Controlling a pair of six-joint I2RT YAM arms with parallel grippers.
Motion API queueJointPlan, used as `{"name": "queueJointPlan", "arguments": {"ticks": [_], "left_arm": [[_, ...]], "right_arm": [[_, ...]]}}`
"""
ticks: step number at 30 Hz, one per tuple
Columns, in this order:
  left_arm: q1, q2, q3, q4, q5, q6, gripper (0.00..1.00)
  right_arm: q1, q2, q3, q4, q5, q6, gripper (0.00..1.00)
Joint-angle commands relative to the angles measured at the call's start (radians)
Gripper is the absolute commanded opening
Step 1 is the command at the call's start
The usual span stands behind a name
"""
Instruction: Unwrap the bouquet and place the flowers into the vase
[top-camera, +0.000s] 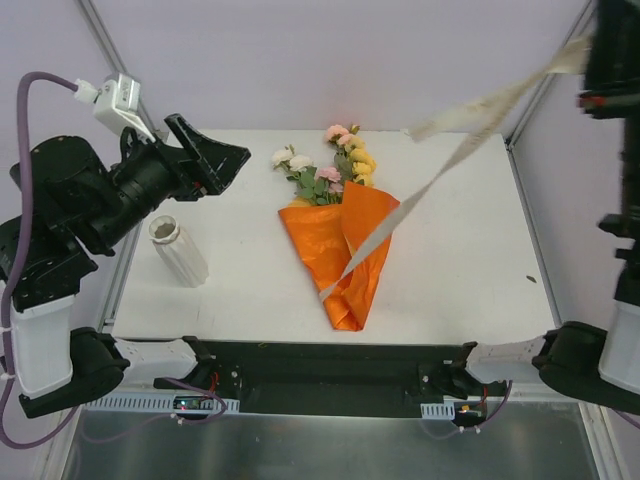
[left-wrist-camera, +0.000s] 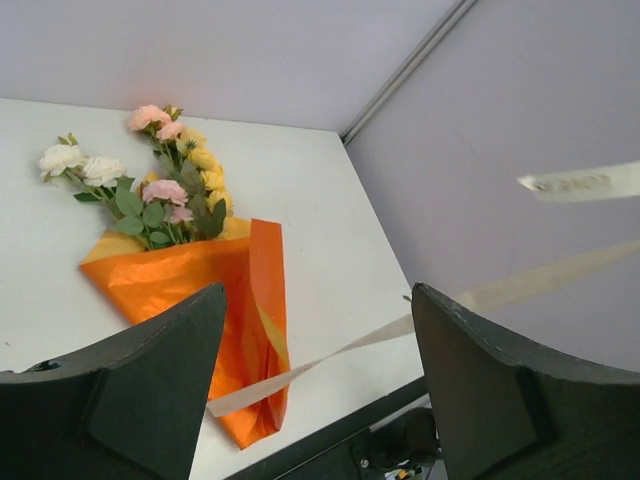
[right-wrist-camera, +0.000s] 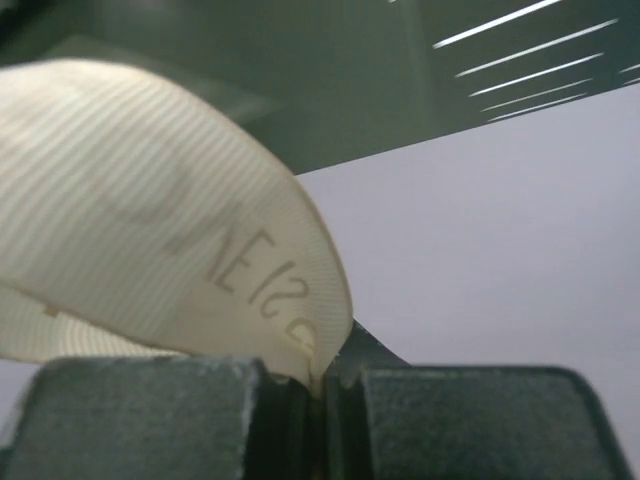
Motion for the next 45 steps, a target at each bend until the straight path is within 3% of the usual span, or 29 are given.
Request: {"name": "queueJointPlan", "arguments": {"ticks": [1,6,9,11,13,15,18,20,25,27,30,32,34,38,45], "left_arm": [[0.002,0.044,-0.013,0.03,0.033,0.05,0.75],[0.001,0.101,-0.045,0.013,0.097,0.077,0.75],[0.001,0.145,-0.07,-0.001,0.14,0.088,0.75],[0.001,0.178,-0.093,-0.007,0.191,0.088,0.75],[0.001,0.199,-0.102,-0.007,0.245,0.085,0.74],[0.001,0.23,-0.104,-0.006,0.268,0.084,0.74],[0.001,0.256,-0.108,-0.006,0.334,0.088,0.74],[0.002,0.264,-0.129,-0.006,0.372,0.084,0.73],[0.001,0.238,-0.209,-0.012,0.398,0.096,0.72],[0.001,0.228,-0.228,-0.016,0.388,0.103,0.72],[0.002,0.224,-0.246,-0.019,0.395,0.116,0.71],[0.002,0.236,-0.243,-0.026,0.404,0.128,0.71],[0.002,0.248,-0.234,-0.029,0.414,0.145,0.71],[0.005,0.276,-0.22,-0.036,0.417,0.172,0.71],[0.033,0.297,-0.231,-0.035,0.42,0.188,0.69]], "right_arm": [[-0.023,-0.075,-0.08,0.123,0.36,-0.516,0.01],[-0.099,-0.169,-0.23,0.338,0.564,-1.001,0.0],[-0.226,-0.235,-0.356,0.378,0.605,-1.077,0.0],[-0.311,-0.278,-0.489,0.37,0.622,-1.008,0.0],[-0.331,-0.29,-0.528,0.14,0.651,-0.764,0.01],[-0.36,-0.304,-0.678,-0.009,0.629,-0.623,0.01],[-0.512,-0.287,-0.79,-0.266,0.475,-0.237,0.01],[-0.706,-0.232,-0.816,-0.385,0.38,0.011,0.01],[-1.114,-0.117,-0.983,-0.57,0.069,0.362,0.01],[-1.228,-0.082,-1.052,-0.62,-0.02,0.48,0.0],[-1.309,-0.004,-1.088,-0.662,-0.091,0.526,0.01],[-1.308,0.067,-1.056,-0.717,-0.099,0.506,0.29],[-1.307,0.131,-0.999,-0.766,-0.143,0.482,0.69],[-1.229,0.107,-0.944,-0.875,-0.116,0.453,0.83],[-0.89,-0.135,-0.996,-0.972,-0.066,0.419,0.89]]}}
